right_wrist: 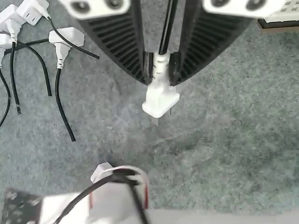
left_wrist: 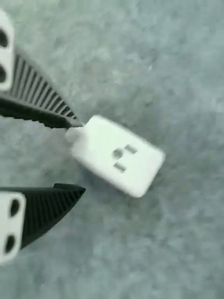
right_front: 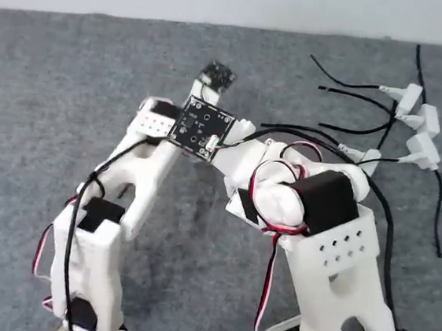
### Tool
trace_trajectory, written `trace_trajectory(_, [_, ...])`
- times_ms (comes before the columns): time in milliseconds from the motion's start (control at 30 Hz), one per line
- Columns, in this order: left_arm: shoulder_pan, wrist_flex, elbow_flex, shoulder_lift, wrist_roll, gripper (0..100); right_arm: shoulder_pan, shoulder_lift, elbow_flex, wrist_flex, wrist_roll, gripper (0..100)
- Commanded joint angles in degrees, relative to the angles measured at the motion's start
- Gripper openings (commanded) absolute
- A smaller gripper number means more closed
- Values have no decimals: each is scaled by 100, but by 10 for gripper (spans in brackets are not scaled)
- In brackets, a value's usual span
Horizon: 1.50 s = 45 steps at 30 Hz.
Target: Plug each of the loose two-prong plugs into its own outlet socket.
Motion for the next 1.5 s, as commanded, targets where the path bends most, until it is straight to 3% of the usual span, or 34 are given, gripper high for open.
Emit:
trace_trajectory(0, [70, 141, -716, 0, -158, 203, 57, -171, -79, 215, -44, 10])
trace_trajectory(367, [-53, 466, -602, 18, -1837, 220, 57, -409, 686, 13, 229, 10])
trace_trajectory(933, [-114, 607, -716, 668, -3508, 246, 13, -1077, 1345, -154, 229, 10])
trace_trajectory(1300, [-325, 1029, -1719, 1495, -3824, 241, 13, -1077, 1354, -154, 211, 10])
trace_trajectory(1367, [-325, 1240, -1938, 1609, -3982, 203, 13, -1077, 1354, -154, 193, 10])
trace_trajectory(1467, [-325, 1503, -2176, 1758, -4070, 32, 13, -1077, 1354, -154, 193, 10])
